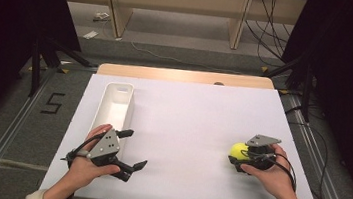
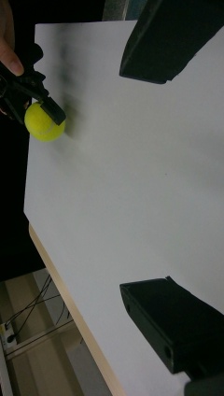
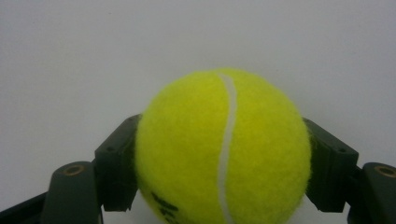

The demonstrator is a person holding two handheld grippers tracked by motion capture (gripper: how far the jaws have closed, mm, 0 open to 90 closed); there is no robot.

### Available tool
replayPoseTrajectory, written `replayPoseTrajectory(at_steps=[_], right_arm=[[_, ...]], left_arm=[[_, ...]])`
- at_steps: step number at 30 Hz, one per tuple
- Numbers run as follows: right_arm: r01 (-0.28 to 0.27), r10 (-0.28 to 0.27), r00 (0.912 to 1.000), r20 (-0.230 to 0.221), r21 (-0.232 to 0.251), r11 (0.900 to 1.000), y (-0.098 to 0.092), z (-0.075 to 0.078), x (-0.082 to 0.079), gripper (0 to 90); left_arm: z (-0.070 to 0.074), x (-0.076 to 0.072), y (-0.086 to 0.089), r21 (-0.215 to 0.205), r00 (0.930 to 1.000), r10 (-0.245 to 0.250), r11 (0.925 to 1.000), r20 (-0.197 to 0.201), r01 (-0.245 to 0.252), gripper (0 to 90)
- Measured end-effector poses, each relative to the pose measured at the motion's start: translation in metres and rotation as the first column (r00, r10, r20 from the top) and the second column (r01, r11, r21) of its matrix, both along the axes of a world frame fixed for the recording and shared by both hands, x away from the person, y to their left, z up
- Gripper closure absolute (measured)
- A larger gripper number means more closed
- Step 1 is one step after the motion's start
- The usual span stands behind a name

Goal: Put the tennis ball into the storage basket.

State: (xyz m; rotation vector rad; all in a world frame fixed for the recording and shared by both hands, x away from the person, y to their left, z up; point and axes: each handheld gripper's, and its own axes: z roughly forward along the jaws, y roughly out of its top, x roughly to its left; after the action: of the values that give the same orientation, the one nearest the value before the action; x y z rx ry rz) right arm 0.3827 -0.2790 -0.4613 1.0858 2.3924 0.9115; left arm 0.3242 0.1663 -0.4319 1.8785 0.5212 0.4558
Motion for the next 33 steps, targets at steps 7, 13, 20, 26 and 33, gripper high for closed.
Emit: replayPoseTrajectory(at_steps=[7,13,20,26,33], right_arm=[[-0.002,0.002,0.9998,0.021,0.01,1.0,0.002,0.002,-0.001,26.6],[-0.004,0.003,0.9996,0.029,0.018,1.0,0.003,0.004,-0.002,26.6],[-0.012,0.011,0.9994,0.033,0.027,1.0,0.006,0.006,-0.003,26.6],[-0.014,0.012,0.9987,0.05,0.04,0.999,0.007,0.009,-0.003,26.6],[-0.014,0.011,0.9978,0.066,0.052,0.999,0.008,0.011,-0.004,26.7]], left_arm=[[0.0,0.0,0.0,0.001,1.0,-0.001,1.0,-0.001,0.001,0.0],[0.0,0.0,0.0,0.001,1.0,-0.003,1.0,-0.002,0.003,0.0],[0.0,0.0,0.0,0.002,1.0,-0.003,1.0,-0.002,0.003,0.0],[-0.001,0.0,0.0,0.004,1.0,-0.003,1.0,-0.002,0.003,0.0],[-0.001,0.0,0.0,0.005,1.0,-0.002,1.0,-0.002,0.002,0.0]])
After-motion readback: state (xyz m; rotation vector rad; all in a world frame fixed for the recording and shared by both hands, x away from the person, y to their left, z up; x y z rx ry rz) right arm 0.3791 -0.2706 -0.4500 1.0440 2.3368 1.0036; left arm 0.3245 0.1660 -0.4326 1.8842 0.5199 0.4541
